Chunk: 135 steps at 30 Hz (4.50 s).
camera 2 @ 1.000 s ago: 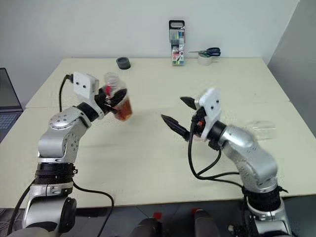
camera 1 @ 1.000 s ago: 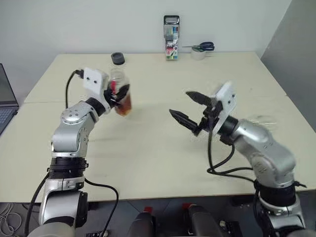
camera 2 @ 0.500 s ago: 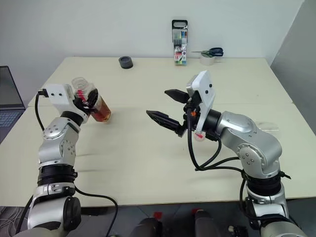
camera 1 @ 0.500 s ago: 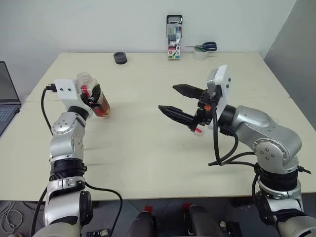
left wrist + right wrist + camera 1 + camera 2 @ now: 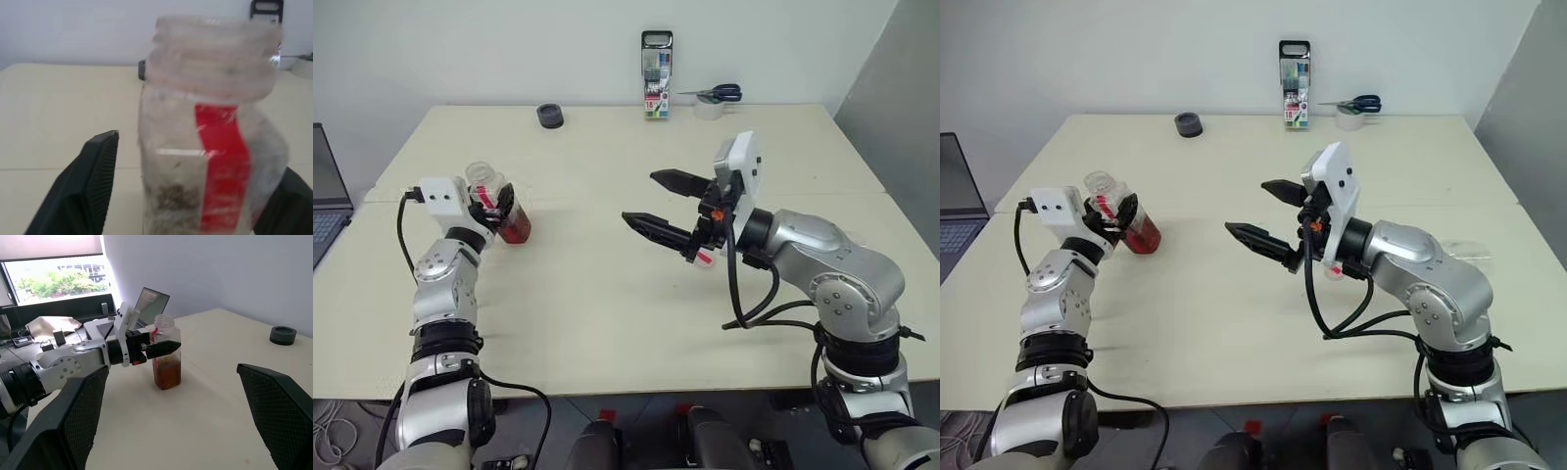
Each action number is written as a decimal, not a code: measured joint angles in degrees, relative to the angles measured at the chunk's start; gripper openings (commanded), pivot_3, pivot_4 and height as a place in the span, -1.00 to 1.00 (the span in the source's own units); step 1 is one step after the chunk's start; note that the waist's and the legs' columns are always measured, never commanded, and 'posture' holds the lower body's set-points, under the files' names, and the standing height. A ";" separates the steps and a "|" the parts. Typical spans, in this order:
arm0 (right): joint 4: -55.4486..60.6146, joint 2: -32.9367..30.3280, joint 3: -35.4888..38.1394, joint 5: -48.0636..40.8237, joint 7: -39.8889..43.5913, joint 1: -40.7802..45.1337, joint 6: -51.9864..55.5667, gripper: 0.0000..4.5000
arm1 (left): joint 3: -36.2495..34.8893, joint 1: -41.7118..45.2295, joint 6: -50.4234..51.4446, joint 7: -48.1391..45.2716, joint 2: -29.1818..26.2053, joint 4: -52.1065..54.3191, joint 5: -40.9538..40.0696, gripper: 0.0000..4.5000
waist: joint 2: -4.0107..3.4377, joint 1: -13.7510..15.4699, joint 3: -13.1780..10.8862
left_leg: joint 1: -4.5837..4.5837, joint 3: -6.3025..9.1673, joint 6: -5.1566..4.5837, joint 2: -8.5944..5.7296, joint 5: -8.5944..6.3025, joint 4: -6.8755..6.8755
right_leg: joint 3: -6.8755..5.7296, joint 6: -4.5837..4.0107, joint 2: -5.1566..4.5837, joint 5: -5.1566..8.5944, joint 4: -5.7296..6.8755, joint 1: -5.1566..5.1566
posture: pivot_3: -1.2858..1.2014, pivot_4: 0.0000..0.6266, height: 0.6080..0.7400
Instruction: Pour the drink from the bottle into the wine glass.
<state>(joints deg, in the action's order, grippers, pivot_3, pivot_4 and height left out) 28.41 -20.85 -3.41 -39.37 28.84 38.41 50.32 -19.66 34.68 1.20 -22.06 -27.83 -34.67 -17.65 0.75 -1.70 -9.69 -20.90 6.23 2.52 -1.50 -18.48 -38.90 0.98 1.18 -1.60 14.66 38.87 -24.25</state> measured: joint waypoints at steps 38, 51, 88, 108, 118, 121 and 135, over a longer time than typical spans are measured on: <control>11.82 4.31 30.54 -17.05 -30.81 -33.69 18.54 1.00 | 14.24 -17.90 38.22 -39.23 -18.18 54.40 -25.20 0.99 | -0.04 -0.39 -0.01 | 0.17 -0.13 -0.24 0.18 -0.12 0.07 | 0.14 -0.01 0.45 0.04 0.01 0.20 | 0.03 -0.52 1.00; -10.41 17.07 39.81 -44.77 -69.57 -19.86 0.46 1.00 | 17.82 -14.27 35.77 -41.69 -16.93 52.08 -22.42 0.99 | -0.28 -0.35 -0.15 | 0.07 -0.24 -0.27 0.13 -0.13 0.11 | 0.25 -0.02 0.43 0.05 -0.04 0.10 | 0.03 -0.52 1.00; -31.78 14.67 31.67 -30.99 -58.72 -13.95 -17.49 -0.06 | 18.28 -11.40 36.02 -42.23 -16.26 52.00 -20.55 1.00 | -0.09 -0.44 -0.01 | 0.20 -0.38 -0.30 0.15 -0.14 0.07 | 0.22 -0.03 0.49 0.04 0.02 0.23 | 0.03 -0.52 1.00; -39.91 -1.40 3.03 19.23 -34.21 -13.96 -37.47 -0.90 | 18.35 -11.26 36.12 -41.20 -15.20 52.02 -20.50 1.00 | -0.14 -0.36 0.01 | 0.10 -0.50 -0.30 0.15 -0.11 0.12 | 0.22 -0.02 0.45 0.05 -0.03 0.12 | 0.03 -0.52 1.00; -28.66 3.29 10.25 19.93 -30.34 -25.56 -33.58 -0.90 | 18.74 -11.34 36.18 -41.10 -15.27 52.07 -20.56 1.00 | 0.03 0.24 0.12 | 0.12 -0.04 -0.28 0.11 -0.11 0.10 | 0.17 -0.02 0.43 0.05 -0.14 0.26 | 0.03 -0.52 1.00; -21.87 3.24 10.55 19.90 -29.84 -29.76 -29.21 -0.90 | 18.74 -11.47 36.19 -41.01 -15.25 52.13 -20.58 1.00 | 0.10 0.24 0.17 | 0.13 0.00 -0.28 0.12 -0.11 0.10 | 0.16 -0.02 0.43 0.05 -0.14 0.28 | 0.03 -0.52 1.00; -44.69 10.93 -2.14 32.94 -19.33 -8.08 -41.17 -0.90 | 13.21 -15.53 37.48 -32.42 -14.11 53.85 -22.10 1.00 | 0.11 -2.99 -0.21 | 1.00 -0.70 -0.30 0.30 -0.11 0.26 | 1.01 -0.22 0.88 -0.03 0.11 0.45 | 0.03 -0.52 1.00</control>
<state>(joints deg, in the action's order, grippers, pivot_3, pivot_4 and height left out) -16.27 -9.92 -5.55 -6.43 9.51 30.33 9.15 -6.45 19.15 38.67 -54.48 -41.93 19.18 -39.76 0.85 -4.69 -9.89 -19.90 5.53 2.22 -1.20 -18.60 -38.64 1.99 0.96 -0.71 14.62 38.98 -23.80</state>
